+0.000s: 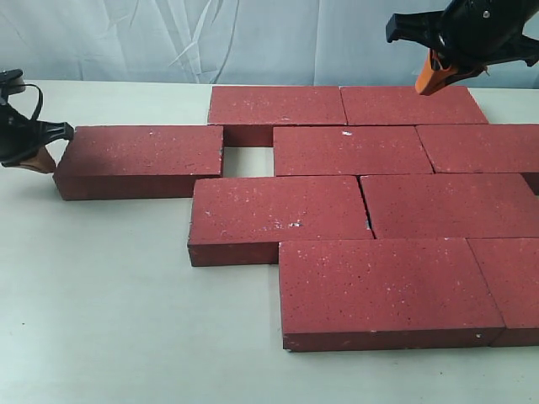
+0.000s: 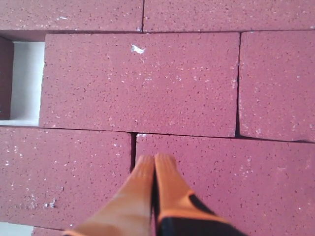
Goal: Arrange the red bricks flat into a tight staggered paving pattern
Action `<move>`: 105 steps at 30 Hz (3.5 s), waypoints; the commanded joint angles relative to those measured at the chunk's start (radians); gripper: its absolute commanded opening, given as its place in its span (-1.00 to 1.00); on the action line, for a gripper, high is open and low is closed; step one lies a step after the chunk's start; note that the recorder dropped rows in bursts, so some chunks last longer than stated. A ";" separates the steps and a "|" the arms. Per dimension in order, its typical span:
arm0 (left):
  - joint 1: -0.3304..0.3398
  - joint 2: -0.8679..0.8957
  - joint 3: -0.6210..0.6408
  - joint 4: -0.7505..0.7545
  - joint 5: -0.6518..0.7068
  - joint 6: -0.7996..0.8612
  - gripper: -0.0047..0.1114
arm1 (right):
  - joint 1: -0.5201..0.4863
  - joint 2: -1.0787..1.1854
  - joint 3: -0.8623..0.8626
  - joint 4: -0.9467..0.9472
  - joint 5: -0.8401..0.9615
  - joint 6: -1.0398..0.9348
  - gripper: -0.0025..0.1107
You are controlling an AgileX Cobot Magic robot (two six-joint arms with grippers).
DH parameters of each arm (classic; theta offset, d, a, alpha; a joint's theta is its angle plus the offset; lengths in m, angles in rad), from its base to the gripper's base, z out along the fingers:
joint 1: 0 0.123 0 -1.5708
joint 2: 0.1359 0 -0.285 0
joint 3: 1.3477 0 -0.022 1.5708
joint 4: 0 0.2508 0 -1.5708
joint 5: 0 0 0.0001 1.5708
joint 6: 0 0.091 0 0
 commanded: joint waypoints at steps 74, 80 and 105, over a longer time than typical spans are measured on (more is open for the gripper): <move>-0.182 0.012 -0.005 -0.103 0.004 0.051 -0.92 | -0.005 -0.007 0.007 -0.005 -0.008 -0.006 -0.97; -0.146 0.012 -0.005 -0.080 0.010 0.049 -0.92 | -0.005 -0.007 0.007 -0.005 -0.008 -0.006 -0.97; -0.080 -0.205 0.042 -0.099 0.190 -0.001 -0.92 | -0.005 -0.007 0.007 0.018 0.037 -0.006 -0.97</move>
